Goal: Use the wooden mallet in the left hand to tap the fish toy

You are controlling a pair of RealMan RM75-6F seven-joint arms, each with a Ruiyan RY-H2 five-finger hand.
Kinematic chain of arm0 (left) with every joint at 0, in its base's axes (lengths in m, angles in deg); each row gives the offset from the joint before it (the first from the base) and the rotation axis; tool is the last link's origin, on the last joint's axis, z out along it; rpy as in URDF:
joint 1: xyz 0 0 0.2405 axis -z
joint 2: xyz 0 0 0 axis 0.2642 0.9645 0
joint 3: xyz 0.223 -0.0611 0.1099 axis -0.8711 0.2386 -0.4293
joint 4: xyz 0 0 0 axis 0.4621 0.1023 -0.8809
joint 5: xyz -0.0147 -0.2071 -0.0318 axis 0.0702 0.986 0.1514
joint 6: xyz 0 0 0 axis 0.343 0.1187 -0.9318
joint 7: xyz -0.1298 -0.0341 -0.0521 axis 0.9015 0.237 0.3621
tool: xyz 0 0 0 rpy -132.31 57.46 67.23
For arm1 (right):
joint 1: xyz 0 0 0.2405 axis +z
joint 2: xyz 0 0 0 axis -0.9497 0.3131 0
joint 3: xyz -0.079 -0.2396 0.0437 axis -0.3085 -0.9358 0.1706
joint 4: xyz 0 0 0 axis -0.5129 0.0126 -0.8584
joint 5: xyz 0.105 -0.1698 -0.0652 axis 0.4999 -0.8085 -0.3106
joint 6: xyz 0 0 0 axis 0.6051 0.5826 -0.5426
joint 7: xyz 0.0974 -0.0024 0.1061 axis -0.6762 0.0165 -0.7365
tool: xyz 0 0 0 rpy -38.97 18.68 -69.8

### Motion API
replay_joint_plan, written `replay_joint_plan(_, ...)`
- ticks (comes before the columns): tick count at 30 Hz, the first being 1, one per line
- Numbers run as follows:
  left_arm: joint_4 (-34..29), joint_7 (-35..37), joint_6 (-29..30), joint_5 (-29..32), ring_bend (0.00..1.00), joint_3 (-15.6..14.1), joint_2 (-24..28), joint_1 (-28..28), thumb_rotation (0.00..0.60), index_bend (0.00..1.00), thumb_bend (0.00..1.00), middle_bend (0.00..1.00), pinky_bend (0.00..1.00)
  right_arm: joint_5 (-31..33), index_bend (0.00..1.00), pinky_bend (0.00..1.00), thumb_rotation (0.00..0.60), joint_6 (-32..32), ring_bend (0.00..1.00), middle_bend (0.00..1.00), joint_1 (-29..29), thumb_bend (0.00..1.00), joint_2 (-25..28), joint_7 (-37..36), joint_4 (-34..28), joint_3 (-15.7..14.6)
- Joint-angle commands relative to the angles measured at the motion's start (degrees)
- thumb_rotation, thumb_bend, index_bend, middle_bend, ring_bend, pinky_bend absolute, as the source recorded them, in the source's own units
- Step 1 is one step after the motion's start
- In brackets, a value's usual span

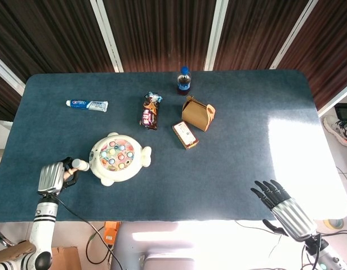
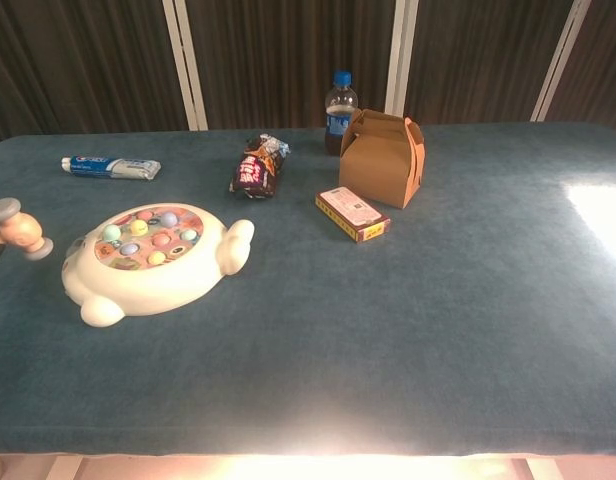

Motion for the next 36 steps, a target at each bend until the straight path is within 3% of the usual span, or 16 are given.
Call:
replay_joint_plan(1, 10.7, 9.8, -2.0, -7.5, 0.54, -3.9, -4.3, -2.9, 0.6, 0.74, 0.64, 0.6, 0.58, 0.1, 0.0, 0.0, 0.6, -0.1, 0.0, 0.0, 0.0, 0.24, 0.0, 0.0, -0.1, 0.0)
replay_joint_plan(9, 18.2, 16.8, -5.8, -12.2, 0.52, -5.3, -7.6, -3.3, 0.6, 0.72, 0.6, 0.59, 0.56, 0.1, 0.0, 0.0, 0.6, 0.5, 0.0, 0.0, -0.2, 0.24, 0.3, -0.5, 0.1, -0.1)
replay_joint_plan(26, 21.6, 22.4, -7.7, -15.6, 0.47, -4.1, -8.0, -4.0, 0.6, 0.68, 0.49, 0.56, 0.52, 0.5, 0.0, 0.0, 0.6, 0.2, 0.0, 0.0, -0.1, 0.24, 0.2, -0.2, 0.0, 0.0)
replay_joint_plan(36, 22.1, 22.9, -8.8, -16.5, 0.39, -3.6, -7.6, -4.0, 0.6, 0.57, 0.31, 0.5, 0.45, 0.4, 0.0, 0.0, 0.6, 0.4, 0.0, 0.0, -0.2, 0.24, 0.2, -0.3, 0.0, 0.0)
